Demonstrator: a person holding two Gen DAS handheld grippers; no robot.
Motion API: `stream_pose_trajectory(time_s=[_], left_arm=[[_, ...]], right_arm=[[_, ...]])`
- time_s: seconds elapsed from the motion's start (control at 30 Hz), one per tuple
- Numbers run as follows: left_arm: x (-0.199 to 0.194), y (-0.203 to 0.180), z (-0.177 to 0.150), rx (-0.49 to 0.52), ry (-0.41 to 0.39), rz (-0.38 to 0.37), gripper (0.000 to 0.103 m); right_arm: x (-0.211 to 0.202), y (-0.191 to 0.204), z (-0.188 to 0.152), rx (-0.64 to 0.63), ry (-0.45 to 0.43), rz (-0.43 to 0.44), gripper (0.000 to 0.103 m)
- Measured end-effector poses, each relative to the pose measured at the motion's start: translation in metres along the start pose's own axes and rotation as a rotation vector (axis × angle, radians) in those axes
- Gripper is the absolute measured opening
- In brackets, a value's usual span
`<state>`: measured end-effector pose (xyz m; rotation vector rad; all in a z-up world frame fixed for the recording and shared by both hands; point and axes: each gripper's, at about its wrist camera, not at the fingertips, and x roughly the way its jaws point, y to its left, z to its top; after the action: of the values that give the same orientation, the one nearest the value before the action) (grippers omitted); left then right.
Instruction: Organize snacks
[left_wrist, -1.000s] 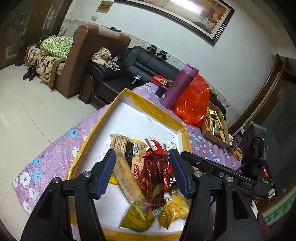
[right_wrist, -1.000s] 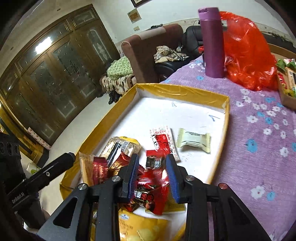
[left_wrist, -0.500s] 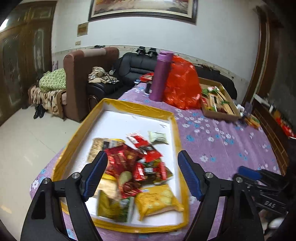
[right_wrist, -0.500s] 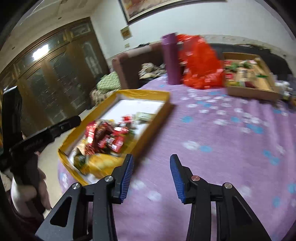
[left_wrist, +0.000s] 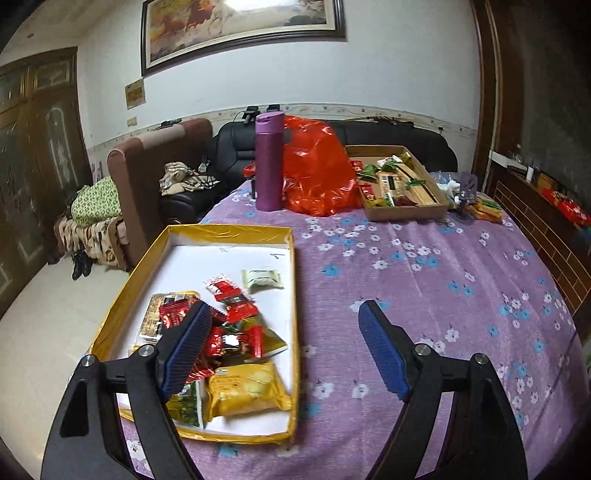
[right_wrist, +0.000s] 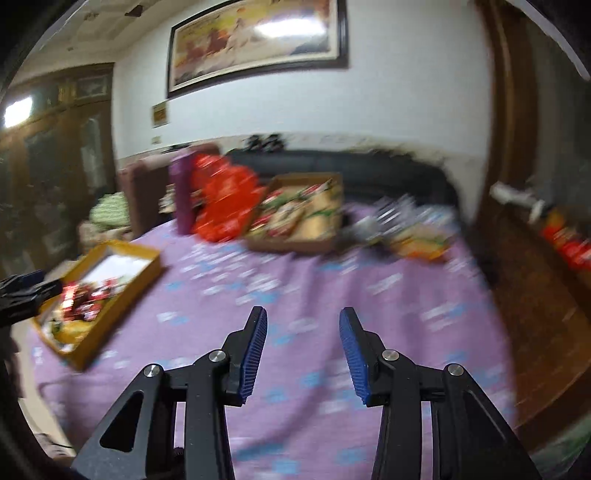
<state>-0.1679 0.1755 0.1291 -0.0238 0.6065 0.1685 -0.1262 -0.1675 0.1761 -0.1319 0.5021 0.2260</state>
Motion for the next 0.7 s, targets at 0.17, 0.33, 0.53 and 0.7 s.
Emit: stream_pose_trajectory(time_s=[0.17,0.33,0.53,0.7], left_arm=[[-0.002,-0.012,-0.001,0.015,0.010,0.000,0.083],[-0.002,-0.020,-0.006,0.034,0.028,-0.002,0.083],[0.007,-0.010,-0.016,-0.006,0.087,-0.064,0.083],[0.014,0.041,-0.021,-0.098,0.112,-0.029,0.083]], right_arm=[[-0.028,-0.021,0.032,-0.106,-0.097,-0.177,0.060],[-0.013,0.022,0.015,-0.192,-0.087,-0.117,0.069],[0.035,0.122,-0.036,-0.304,0.040,0.119,0.069],[0.049,0.188,-0.060,-0.380,0.085,0.232,0.069]])
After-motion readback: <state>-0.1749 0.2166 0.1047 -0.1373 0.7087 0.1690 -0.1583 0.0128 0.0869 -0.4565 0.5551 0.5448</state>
